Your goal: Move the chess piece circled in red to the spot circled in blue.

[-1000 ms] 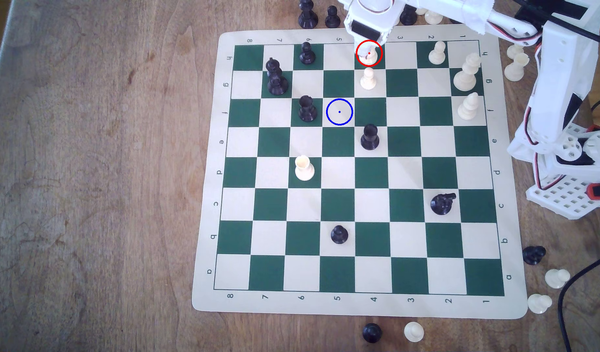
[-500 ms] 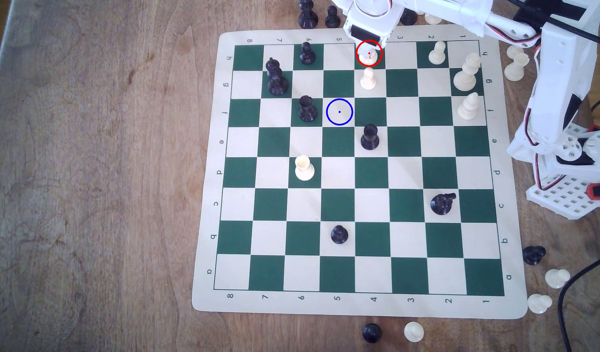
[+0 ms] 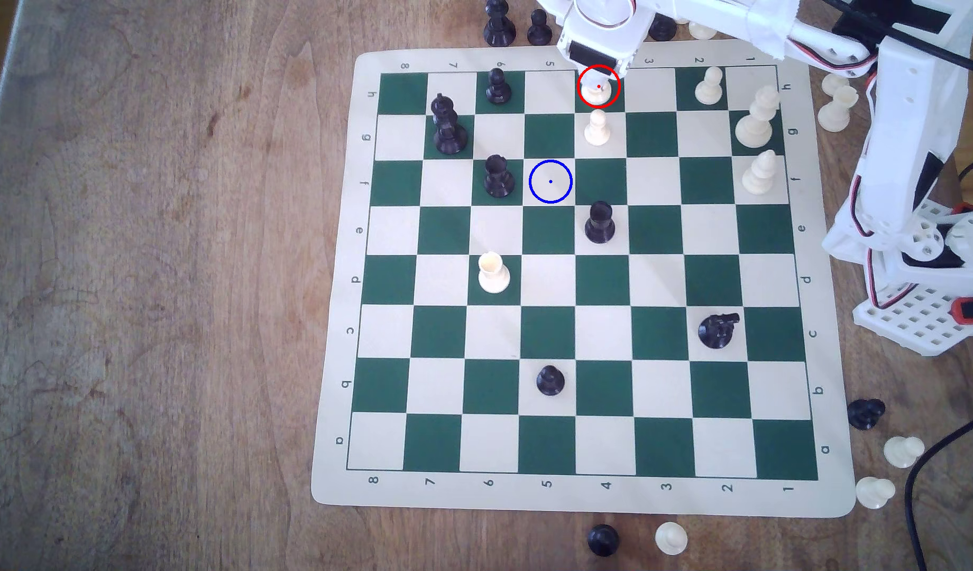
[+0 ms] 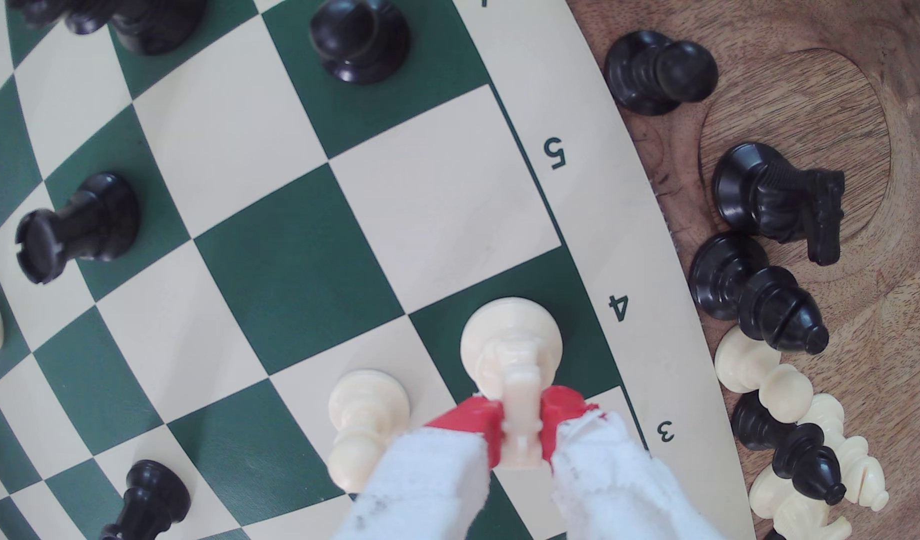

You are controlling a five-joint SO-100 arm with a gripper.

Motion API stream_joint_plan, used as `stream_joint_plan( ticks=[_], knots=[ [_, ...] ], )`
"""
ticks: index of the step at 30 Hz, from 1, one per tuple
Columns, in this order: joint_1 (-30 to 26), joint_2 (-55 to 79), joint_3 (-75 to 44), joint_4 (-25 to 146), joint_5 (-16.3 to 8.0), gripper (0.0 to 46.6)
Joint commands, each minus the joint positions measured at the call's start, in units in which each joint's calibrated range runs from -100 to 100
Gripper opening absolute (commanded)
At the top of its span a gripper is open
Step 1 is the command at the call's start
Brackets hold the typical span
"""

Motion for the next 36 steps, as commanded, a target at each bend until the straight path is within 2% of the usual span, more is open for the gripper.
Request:
stream_joint_plan(
  ticks=[1,9,15,22,36],
  knots=[
    [-0.01,-11.43,-4.93,0.39,0.10,0.3],
    [-5.87,-23.40,3.86,-3.05,0.10,0.3],
    [-11.82,-25.86,8.94,-3.87,-1.61,0.3],
    [-17.92,-20.34,9.48,-4.52,-4.84,0.3],
    [-17.13,-10.33,8.85,-6.16,-5.57,0.3]
  ],
)
